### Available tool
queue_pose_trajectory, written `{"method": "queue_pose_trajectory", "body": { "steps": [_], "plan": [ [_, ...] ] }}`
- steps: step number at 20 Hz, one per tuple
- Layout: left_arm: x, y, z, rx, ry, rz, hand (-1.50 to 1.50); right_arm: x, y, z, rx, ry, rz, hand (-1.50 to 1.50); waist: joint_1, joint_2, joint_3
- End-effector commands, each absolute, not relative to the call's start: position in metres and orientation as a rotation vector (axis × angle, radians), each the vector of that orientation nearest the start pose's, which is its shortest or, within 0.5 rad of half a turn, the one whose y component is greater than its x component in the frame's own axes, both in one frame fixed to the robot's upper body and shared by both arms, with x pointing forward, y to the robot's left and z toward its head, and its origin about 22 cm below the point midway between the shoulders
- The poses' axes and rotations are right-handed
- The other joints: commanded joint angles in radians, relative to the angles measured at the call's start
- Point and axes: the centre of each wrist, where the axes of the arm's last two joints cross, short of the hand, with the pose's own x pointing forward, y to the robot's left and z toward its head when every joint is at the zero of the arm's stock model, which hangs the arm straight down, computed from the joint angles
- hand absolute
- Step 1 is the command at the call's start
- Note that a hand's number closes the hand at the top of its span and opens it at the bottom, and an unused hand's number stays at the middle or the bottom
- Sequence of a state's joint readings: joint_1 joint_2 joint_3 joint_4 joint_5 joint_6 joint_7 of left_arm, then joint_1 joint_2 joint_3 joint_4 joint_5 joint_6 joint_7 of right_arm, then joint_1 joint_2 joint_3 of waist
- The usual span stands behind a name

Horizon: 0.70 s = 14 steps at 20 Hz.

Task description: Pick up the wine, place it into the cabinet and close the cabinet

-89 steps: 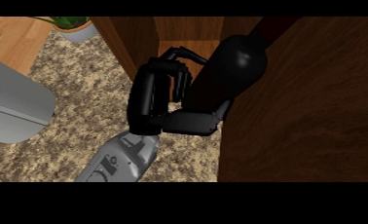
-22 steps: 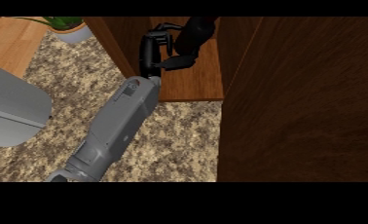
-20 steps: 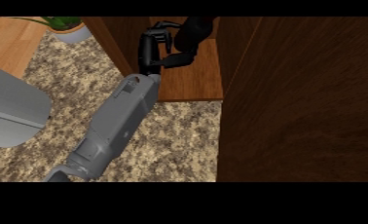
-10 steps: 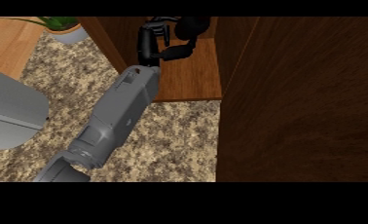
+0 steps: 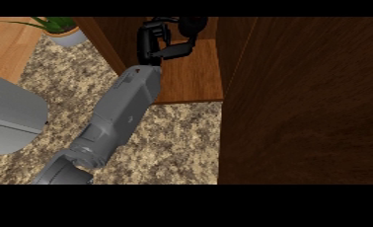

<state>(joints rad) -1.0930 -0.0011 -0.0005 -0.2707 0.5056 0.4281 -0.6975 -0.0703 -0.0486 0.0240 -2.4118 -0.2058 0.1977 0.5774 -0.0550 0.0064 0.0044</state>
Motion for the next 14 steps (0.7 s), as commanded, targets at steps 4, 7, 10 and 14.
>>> {"method": "queue_pose_trajectory", "body": {
  "steps": [4,7,10,14],
  "plan": [
    [0.436,0.101,0.044,0.117,-1.827,0.299,1.50,0.144,-0.225,0.206,0.316,-1.921,0.329,-1.50,-0.016,0.014,-0.005],
    [0.434,0.105,0.038,0.116,-1.826,0.275,1.50,0.152,-0.227,0.203,0.297,-1.930,0.308,-1.50,-0.008,0.013,-0.005],
    [0.435,0.116,0.034,0.160,-1.830,0.264,1.50,0.144,-0.217,0.203,0.331,-1.932,0.329,-1.50,-0.024,0.019,-0.006],
    [0.430,0.114,0.024,0.190,-1.796,0.228,-1.50,0.151,-0.224,0.204,0.323,-1.927,0.312,-1.50,-0.013,0.016,-0.005]
  ]
}}
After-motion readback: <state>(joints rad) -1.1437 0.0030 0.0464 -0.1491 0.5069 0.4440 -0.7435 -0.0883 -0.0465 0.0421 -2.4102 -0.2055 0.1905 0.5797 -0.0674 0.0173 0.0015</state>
